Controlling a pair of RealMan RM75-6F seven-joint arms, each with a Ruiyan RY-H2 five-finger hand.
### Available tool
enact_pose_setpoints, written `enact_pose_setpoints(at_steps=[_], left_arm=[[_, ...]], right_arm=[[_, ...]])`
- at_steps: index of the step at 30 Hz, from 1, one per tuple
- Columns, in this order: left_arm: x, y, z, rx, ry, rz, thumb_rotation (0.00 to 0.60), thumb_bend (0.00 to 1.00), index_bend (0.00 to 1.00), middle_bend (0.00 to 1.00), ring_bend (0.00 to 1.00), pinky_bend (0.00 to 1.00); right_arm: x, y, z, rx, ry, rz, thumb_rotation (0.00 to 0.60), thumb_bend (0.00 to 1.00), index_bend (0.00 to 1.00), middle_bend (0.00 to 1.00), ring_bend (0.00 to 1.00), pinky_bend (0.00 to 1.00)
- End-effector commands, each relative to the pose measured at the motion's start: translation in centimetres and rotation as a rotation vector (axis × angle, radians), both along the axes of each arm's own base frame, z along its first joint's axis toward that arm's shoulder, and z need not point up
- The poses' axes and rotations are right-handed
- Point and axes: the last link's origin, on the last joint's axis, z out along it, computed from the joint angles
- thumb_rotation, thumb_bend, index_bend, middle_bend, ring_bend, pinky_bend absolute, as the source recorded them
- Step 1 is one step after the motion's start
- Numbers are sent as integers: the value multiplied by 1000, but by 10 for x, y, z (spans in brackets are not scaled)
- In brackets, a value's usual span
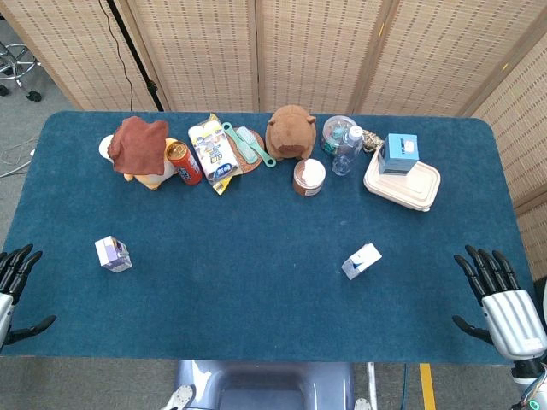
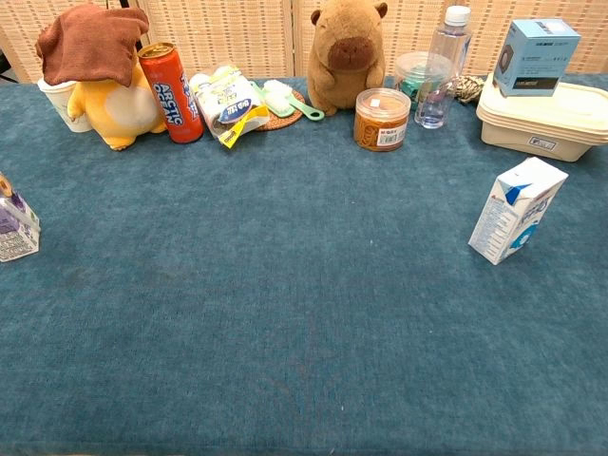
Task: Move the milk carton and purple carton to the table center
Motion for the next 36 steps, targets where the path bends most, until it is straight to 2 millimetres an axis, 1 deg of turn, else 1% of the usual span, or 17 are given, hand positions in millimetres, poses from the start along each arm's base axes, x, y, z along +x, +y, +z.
enact_pose_setpoints(at_steps=[1, 8, 11, 14, 16, 17, 19, 21, 24, 29, 33, 36], left_arm=[[0, 1, -1, 0, 6, 2, 600, 0, 0, 0, 0, 0], [0, 4, -8, -12, 29, 9, 600, 0, 0, 0, 0, 0], [1, 6, -8, -9, 29, 9, 600, 0, 0, 0, 0, 0], [2, 6, -8, -8, 25, 3, 600, 0, 0, 0, 0, 0], [3, 7, -7, -6, 26, 4, 600, 0, 0, 0, 0, 0], [3, 7, -7, -3, 22, 4, 600, 0, 0, 0, 0, 0], [4, 8, -6, 0, 17, 5, 600, 0, 0, 0, 0, 0], [3, 9, -4, 4, 12, 10, 600, 0, 0, 0, 0, 0], [0, 12, -2, 13, 3, 29, 600, 0, 0, 0, 0, 0], [0, 15, -4, 6, 11, 40, 600, 0, 0, 0, 0, 0], [0, 17, -6, -2, 17, 48, 600, 0, 0, 0, 0, 0], [-1, 19, -7, -3, 20, 56, 600, 0, 0, 0, 0, 0]], right_arm=[[1, 0, -1, 1, 1, 2, 600, 0, 0, 0, 0, 0], [-1, -2, -4, 19, 5, -5, 600, 0, 0, 0, 0, 0], [0, -3, -10, 47, -1, -3, 600, 0, 0, 0, 0, 0], [4, -8, -23, 105, -7, 16, 600, 0, 0, 0, 0, 0], [7, -16, -31, 149, 17, 36, 600, 0, 0, 0, 0, 0], [9, -23, -37, 178, 37, 52, 600, 0, 0, 0, 0, 0], [13, -33, -43, 203, 59, 66, 600, 0, 0, 0, 0, 0], [19, -47, -49, 219, 91, 84, 600, 0, 0, 0, 0, 0], [31, -68, -60, 242, 120, 102, 600, 0, 0, 0, 0, 0], [50, -96, -80, 299, 142, 122, 600, 0, 2, 0, 0, 0], [58, -115, -90, 339, 162, 123, 600, 0, 12, 0, 0, 0], [60, -122, -94, 366, 177, 135, 600, 0, 13, 0, 0, 0]])
